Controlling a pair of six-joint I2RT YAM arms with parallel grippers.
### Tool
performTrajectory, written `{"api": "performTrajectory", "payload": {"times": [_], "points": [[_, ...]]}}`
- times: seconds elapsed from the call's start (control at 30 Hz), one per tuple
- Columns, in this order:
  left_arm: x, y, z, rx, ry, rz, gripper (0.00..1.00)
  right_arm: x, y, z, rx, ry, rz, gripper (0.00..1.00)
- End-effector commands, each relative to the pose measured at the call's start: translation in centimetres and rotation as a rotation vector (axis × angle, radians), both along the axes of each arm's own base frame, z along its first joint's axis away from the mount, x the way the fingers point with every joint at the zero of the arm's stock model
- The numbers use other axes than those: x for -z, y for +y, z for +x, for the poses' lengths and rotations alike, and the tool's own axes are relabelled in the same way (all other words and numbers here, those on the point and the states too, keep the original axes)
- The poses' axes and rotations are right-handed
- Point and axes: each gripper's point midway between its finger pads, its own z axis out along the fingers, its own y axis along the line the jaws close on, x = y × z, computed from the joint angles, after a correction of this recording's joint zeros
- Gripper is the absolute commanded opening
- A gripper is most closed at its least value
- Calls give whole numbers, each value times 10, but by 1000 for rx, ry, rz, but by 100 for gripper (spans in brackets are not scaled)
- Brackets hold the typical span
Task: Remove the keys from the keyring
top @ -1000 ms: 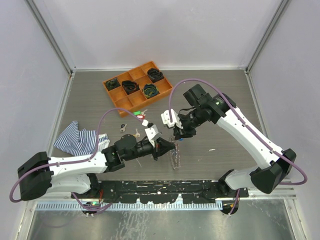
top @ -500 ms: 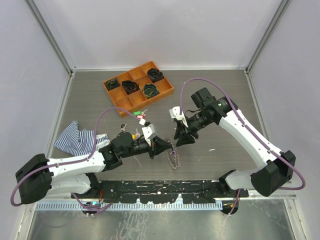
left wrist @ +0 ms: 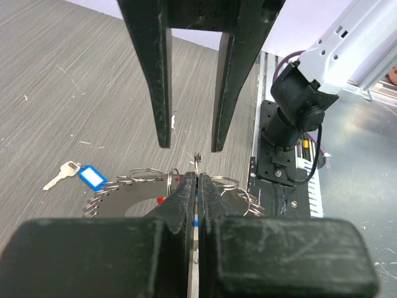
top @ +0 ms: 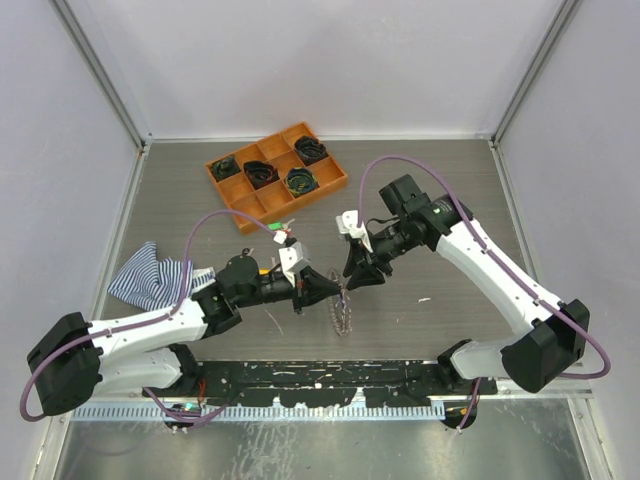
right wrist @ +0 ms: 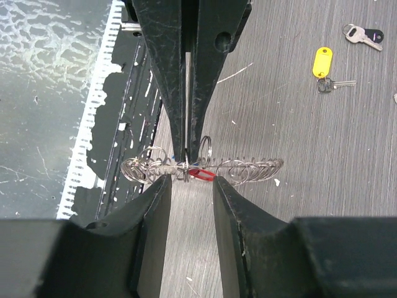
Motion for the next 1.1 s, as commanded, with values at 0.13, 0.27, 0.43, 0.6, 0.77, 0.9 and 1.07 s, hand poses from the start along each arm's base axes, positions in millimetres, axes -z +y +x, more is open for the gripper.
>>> {"api": "performTrajectory", "payload": {"times": [0.13, 0.27, 0.43, 0.6, 0.77, 0.9, 1.07], "points": [[-53, -6, -2, 38, -71, -117, 0, -5, 12, -7, -27, 9, 27, 33], [-53, -6, 0, 26, -71, -112, 0, -2, 10, -11, -29, 6, 13, 27], [-51, -5, 2, 13, -62, -103, 0, -1, 9, -14, -23, 8, 4, 1], [-51, -2, 13, -56, -46, -106, 0, -6, 9, -14, 30, 54, 0, 1], [-57, 10, 19, -126, -31, -117, 41, -10, 6, 7, 225, 199, 10, 1], [-64, 26, 21, -190, -15, -124, 54, -21, 0, 37, 432, 354, 41, 1], [-67, 32, 27, -255, 66, -140, 62, -24, -2, 66, 698, 552, 49, 1]]}}
